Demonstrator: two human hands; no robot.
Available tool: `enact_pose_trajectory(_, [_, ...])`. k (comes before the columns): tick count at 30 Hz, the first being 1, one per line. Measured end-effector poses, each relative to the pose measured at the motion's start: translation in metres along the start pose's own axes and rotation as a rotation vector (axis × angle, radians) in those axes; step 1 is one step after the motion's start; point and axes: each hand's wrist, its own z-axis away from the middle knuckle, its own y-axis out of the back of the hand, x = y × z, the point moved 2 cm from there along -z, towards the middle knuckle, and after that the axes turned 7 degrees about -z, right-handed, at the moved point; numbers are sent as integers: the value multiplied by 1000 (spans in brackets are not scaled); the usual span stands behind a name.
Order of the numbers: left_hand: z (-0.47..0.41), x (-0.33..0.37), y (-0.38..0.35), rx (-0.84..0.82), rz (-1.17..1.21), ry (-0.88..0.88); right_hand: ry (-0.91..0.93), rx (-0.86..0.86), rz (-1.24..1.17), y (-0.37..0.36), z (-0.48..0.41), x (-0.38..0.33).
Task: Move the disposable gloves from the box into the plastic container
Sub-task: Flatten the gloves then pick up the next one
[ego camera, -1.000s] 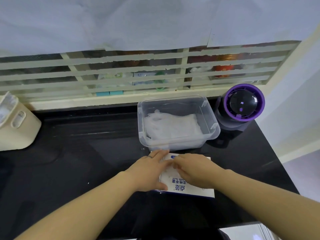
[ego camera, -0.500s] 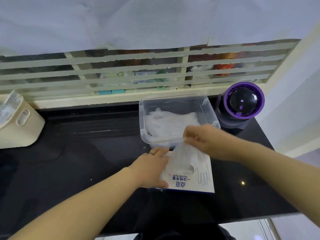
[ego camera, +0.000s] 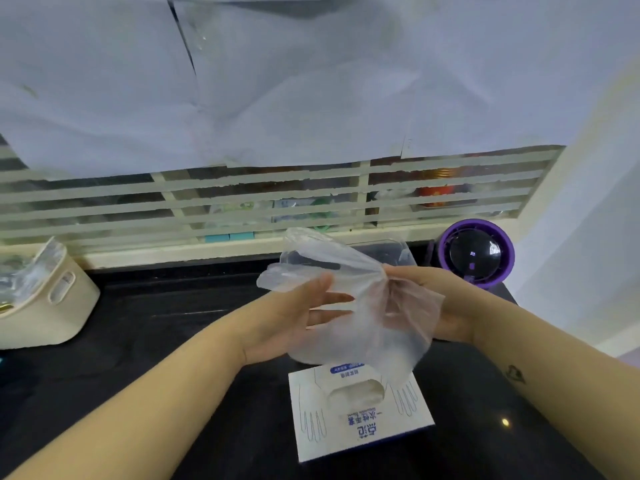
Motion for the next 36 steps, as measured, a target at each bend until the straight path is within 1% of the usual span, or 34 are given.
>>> enact_pose_trajectory(1, [-2,7,0,-1,86,14,-18,-7,-4,-2,-1,-2])
enact_pose_trajectory(3, [-5,20,-1,42,115,-3,-47,-26,-4,-4,-3,-5])
enact_pose_trajectory(5, [-12,31,-3,168,7,-30,-76,-52,-8,-8,-5,-9])
enact_pose_trajectory(7, [-21,35,-3,297,-51,-17,-92,-53,-23,-7,-10,-12])
enact_pose_trajectory(9, [-29,39,0,385,-43,-27,-67,-40,-34,1,-17,-16])
enact_pose_trajectory(11, [-38,44,9,495,-37,-49,-24,-64,-49,11,-23,-20])
enact_pose_trajectory(13, [-47,47,18,617,19,-52,57,-68,22,17,-29,-22])
enact_pose_trajectory(16, [-57,44,27,709,68,-44,282,52,266,14,-33,-20])
enact_pose_trajectory(18, [-61,41,27,711,40,-28,416,199,420,8,-39,-16])
enact_pose_trajectory(19, [-63,39,26,705,27,-14,480,287,468,7,-44,-16])
enact_pose_trajectory(21, [-65,34,22,688,-10,9,578,419,477,4,-53,-20])
enact_pose_trajectory(22, [-65,32,20,683,-26,12,593,459,448,5,-58,-23])
enact_pose_trajectory(24, [-62,28,20,669,-29,21,554,534,411,9,-64,-32])
enact_pose_trajectory(26, [-55,22,28,651,11,42,510,574,456,16,-69,-41])
enact_pose_trajectory(28, [-49,19,44,711,31,42,494,553,545,21,-69,-48])
enact_pose_trajectory(30, [-41,23,59,896,-71,-7,474,509,615,22,-70,-53])
enact_pose_trajectory(31, [-36,28,63,997,-184,-79,468,484,639,21,-70,-55])
enact_pose_trajectory(32, [-31,36,62,1070,-324,-199,466,460,670,21,-72,-56])
enact_pose_trajectory(33, [-28,48,58,1090,-473,-344,460,438,699,21,-75,-57])
enact_pose_trajectory(34, [-29,59,50,1049,-633,-473,453,417,728,20,-77,-56])
enact_pose_trajectory(35, [-35,68,42,959,-803,-539,447,393,742,19,-80,-56])
enact_pose_trajectory(36, [-44,72,36,834,-962,-522,441,367,753,18,-82,-55])
